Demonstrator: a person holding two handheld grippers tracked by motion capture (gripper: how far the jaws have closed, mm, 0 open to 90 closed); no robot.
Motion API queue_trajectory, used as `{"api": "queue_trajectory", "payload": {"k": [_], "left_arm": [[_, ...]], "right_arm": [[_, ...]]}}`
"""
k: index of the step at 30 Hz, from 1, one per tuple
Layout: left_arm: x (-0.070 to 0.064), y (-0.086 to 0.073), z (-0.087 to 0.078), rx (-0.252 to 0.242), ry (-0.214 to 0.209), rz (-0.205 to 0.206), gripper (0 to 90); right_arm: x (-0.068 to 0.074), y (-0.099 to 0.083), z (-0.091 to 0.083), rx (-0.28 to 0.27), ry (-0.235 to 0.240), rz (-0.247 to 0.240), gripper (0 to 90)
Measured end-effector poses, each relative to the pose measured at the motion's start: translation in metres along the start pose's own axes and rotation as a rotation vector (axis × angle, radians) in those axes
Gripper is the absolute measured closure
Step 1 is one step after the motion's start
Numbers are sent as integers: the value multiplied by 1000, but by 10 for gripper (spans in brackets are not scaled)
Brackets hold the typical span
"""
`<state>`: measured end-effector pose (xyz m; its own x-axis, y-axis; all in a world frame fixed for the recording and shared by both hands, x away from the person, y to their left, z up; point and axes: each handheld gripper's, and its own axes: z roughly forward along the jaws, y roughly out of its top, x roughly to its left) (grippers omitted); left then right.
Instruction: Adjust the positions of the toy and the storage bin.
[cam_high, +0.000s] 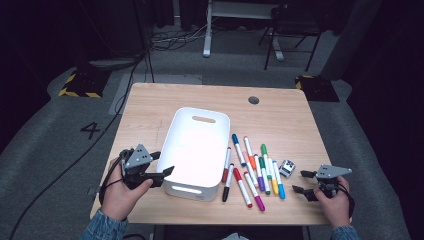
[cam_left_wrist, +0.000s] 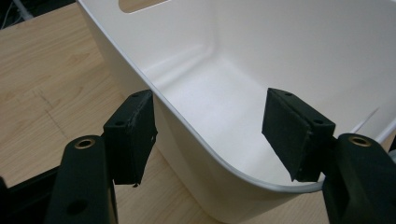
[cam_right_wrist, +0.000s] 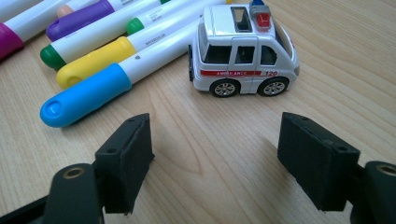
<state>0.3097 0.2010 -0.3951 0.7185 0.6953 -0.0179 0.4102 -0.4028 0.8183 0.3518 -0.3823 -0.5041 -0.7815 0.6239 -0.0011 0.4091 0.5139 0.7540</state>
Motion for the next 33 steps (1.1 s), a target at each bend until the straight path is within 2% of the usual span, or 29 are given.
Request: {"api": "queue_trajectory", "payload": {"k": [2, 3, 4, 5, 7, 8, 10, 11, 13, 14, 16, 20, 23, 26, 27, 28, 30, 33], "left_arm": [[-3, 0, 1, 2, -9, -2, 351], [-5, 1, 1, 6, -7, 13, 351], [-7, 1, 1, 7, -14, 2, 351], [-7, 2, 1, 8, -11, 21, 351], [-11, 2, 2, 6, -16, 24, 351], [-13, 2, 3, 5, -23, 11, 351], [-16, 3, 3, 8, -25, 28, 352], [-18, 2, 3, 9, -35, 16, 352], [-22, 3, 4, 14, -36, 29, 352], [-25, 3, 4, 14, -46, 19, 352], [-26, 4, 4, 16, -47, 33, 350], [-28, 4, 5, 18, -49, 22, 347], [-28, 4, 4, 18, -44, 15, 337], [-24, 6, -5, -10, -19, 1, 254], [-21, 7, -11, -25, -6, 18, 258], [-20, 8, -14, -35, -7, 10, 256], [-17, 9, -24, -51, -5, 20, 254], [-8, 8, -35, -44, 5, 42, 258]], "right_arm": [[0, 0, 0, 0, 0, 0, 265], [0, 0, 0, -1, -1, -1, 265], [0, 0, 0, 0, 0, 0, 265], [0, 0, 0, 0, 0, 0, 264], [0, 0, 0, 0, 1, -2, 264], [0, 0, 0, 0, 1, -2, 264], [0, 0, 0, 0, 1, -2, 264], [0, 0, 0, 0, 0, -1, 264], [0, 0, 0, 0, 0, -1, 264], [0, 0, 0, 0, 1, -3, 264], [0, 0, 0, 0, 0, 0, 264], [0, 0, 0, -1, 2, -5, 263], [0, 0, 0, -1, 1, -4, 263], [0, 0, 0, -1, 1, -3, 263], [0, 0, 0, -1, 1, -4, 263], [0, 0, 0, -1, 0, 1, 263], [0, 0, 0, 0, 0, 0, 262], [0, 0, 0, 1, 0, 1, 263]]}}
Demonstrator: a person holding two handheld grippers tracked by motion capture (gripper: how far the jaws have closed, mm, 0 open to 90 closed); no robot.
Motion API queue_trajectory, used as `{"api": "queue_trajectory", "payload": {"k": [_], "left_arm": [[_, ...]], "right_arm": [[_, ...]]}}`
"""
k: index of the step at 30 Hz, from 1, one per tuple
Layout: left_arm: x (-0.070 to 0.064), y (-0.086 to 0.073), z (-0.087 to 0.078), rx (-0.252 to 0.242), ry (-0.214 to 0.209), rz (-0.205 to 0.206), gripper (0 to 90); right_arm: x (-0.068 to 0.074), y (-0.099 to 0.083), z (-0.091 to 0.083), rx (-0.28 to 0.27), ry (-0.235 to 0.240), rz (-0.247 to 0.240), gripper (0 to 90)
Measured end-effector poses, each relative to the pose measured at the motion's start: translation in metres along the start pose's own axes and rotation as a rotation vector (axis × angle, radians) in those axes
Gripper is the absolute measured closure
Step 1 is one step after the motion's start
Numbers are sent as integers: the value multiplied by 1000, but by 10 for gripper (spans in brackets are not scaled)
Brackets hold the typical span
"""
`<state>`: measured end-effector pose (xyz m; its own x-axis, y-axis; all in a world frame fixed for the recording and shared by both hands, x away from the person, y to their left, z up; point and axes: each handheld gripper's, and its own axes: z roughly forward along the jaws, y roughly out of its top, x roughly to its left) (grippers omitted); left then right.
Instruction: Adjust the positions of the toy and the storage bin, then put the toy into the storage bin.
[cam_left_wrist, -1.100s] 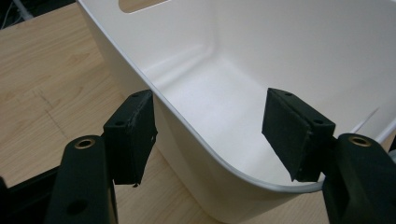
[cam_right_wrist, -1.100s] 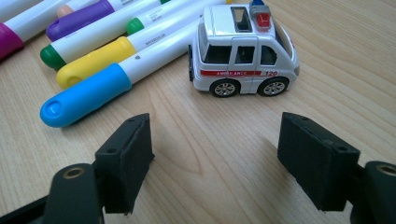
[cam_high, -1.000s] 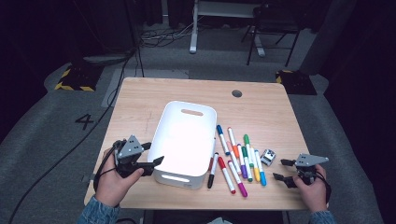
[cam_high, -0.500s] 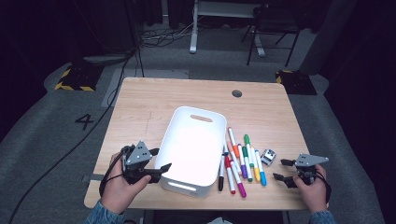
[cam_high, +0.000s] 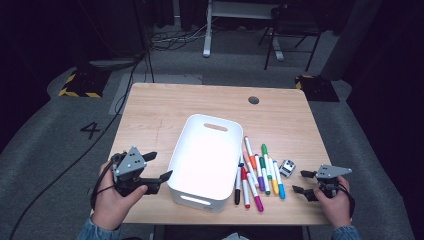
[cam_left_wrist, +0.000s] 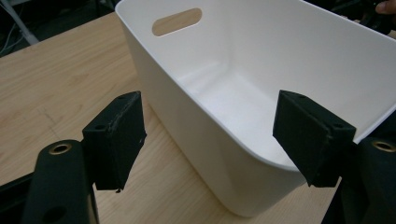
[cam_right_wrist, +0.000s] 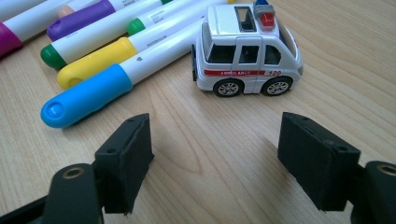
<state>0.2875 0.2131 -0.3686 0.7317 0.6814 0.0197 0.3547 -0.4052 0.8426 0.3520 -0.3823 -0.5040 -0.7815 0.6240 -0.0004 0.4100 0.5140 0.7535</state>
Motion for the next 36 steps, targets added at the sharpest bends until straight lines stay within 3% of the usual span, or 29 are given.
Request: {"api": "queue_trajectory", "payload": {"k": [6, 12, 19, 24, 27, 28, 32, 33, 36], "left_arm": [[25, -17, -4, 75, 1, 34, 266], [39, -45, 14, 104, 14, 19, 264], [42, -78, 39, 149, 3, -25, 263], [42, -102, 58, 219, 7, -76, 252], [40, -114, 71, 258, 14, -63, 248], [39, -115, 73, 237, 21, -76, 218], [40, -114, 75, 244, 17, -73, 199], [41, -114, 75, 241, 11, -72, 196], [43, -114, 75, 244, 2, -62, 189]], "right_arm": [[0, -1, -1, 2, -2, -22, 252], [3, -1, -1, 3, -15, 8, 236], [8, -1, 0, 19, -20, 13, 162], [12, 0, -4, 3, 2, 33, 191], [20, 4, -11, -27, 12, 66, 211], [21, 6, -13, -31, 13, 52, 210], [32, 14, -15, -78, 22, 71, 172], [36, 17, -15, -94, 19, 96, 187], [43, 23, -15, -96, 19, 71, 271]]}}
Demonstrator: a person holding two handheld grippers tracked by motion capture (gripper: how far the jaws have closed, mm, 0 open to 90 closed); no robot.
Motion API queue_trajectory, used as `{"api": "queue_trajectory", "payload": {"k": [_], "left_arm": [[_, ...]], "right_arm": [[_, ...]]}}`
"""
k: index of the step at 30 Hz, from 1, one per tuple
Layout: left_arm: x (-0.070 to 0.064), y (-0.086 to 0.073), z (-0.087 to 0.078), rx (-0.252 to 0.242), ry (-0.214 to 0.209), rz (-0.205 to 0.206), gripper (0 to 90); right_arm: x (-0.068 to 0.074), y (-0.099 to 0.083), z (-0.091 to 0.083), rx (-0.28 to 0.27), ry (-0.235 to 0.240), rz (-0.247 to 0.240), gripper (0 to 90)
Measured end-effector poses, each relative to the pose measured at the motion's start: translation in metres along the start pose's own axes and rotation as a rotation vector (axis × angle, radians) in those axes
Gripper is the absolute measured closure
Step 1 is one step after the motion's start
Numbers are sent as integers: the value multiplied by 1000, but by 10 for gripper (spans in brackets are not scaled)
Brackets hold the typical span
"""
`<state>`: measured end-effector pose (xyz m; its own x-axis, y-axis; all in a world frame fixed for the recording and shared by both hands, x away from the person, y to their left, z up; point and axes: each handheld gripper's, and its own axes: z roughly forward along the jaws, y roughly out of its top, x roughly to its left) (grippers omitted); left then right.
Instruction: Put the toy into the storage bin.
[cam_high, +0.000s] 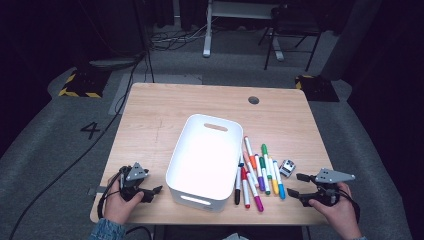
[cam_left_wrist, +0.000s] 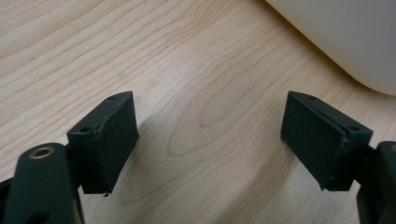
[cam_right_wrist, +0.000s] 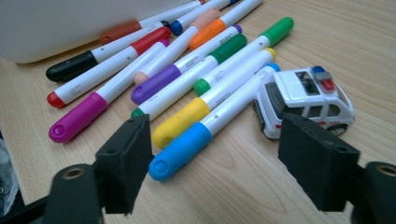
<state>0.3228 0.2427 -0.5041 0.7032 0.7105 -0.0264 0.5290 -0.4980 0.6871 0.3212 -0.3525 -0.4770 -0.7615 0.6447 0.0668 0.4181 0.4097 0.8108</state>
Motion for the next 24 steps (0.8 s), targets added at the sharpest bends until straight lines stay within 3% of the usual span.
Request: {"api": "queue_trajectory", "payload": {"k": [3, 5, 10, 12, 24], "left_arm": [[0, 0, 1, 1, 1, -7, 187], [0, 0, 1, 0, 2, -8, 187], [0, 0, 1, 1, 2, -8, 187], [-1, 0, 1, -2, 4, -9, 187], [-1, 2, 3, 0, 11, -16, 179]], "right_arm": [[7, 6, 3, 28, -10, -8, 322], [11, 10, 5, 58, -6, -13, 420], [14, 13, 15, 85, -29, 42, 552], [15, 14, 20, 100, -43, 44, 597], [13, 13, 34, 117, -103, 68, 656]]}}
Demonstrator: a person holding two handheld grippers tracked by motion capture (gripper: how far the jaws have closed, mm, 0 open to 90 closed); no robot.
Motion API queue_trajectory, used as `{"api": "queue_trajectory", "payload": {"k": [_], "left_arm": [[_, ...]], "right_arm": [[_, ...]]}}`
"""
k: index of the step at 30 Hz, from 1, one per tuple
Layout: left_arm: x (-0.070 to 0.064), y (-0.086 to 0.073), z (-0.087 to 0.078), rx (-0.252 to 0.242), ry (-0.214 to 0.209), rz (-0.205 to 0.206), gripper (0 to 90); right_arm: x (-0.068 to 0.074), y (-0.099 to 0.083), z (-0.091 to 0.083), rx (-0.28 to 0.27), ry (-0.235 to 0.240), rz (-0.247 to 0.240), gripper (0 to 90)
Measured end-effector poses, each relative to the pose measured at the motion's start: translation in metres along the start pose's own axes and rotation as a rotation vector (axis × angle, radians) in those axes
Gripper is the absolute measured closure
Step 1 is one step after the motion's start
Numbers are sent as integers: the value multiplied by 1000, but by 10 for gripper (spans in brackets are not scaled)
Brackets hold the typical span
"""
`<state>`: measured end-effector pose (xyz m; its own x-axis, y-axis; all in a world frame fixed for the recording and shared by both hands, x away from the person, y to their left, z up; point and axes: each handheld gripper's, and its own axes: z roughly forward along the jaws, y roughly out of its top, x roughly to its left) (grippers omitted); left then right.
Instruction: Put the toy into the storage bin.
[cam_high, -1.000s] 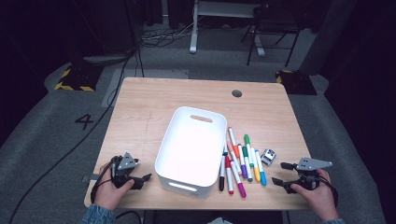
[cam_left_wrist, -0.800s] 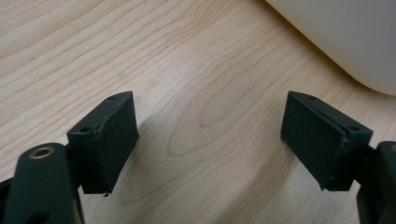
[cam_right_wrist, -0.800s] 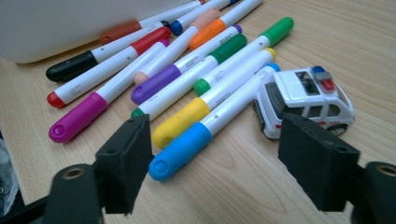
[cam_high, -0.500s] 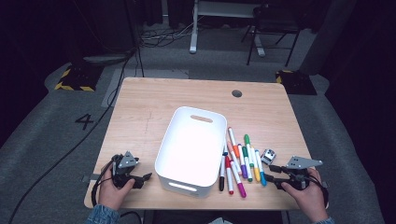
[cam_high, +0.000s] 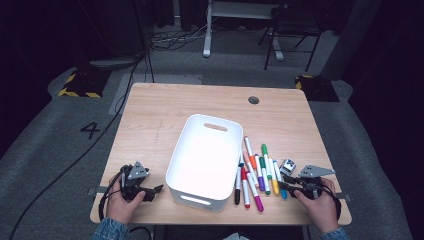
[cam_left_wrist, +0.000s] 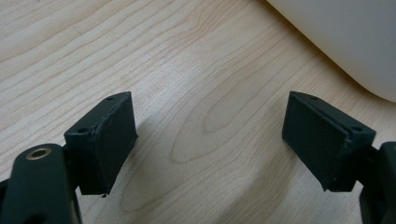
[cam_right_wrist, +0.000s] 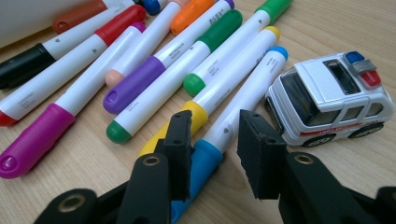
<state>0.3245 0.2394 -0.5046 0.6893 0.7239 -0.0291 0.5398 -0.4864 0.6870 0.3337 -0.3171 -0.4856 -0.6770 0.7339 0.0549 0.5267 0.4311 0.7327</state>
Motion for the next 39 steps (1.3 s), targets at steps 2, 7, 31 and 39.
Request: {"api": "queue_trajectory", "payload": {"k": [2, 7, 31, 39], "left_arm": [[0, 0, 0, 0, 1, 1, 179], [0, 0, 0, 2, 1, 3, 179], [0, 0, 0, 1, 1, 2, 177], [0, 0, 0, 1, 1, 2, 177]], "right_arm": [[-2, -1, 0, 11, -1, -8, 673], [-3, -4, -5, 36, -18, -4, 696], [-16, 11, 12, 98, -90, 82, 687], [-14, 18, 17, 115, -117, 91, 668]]}}
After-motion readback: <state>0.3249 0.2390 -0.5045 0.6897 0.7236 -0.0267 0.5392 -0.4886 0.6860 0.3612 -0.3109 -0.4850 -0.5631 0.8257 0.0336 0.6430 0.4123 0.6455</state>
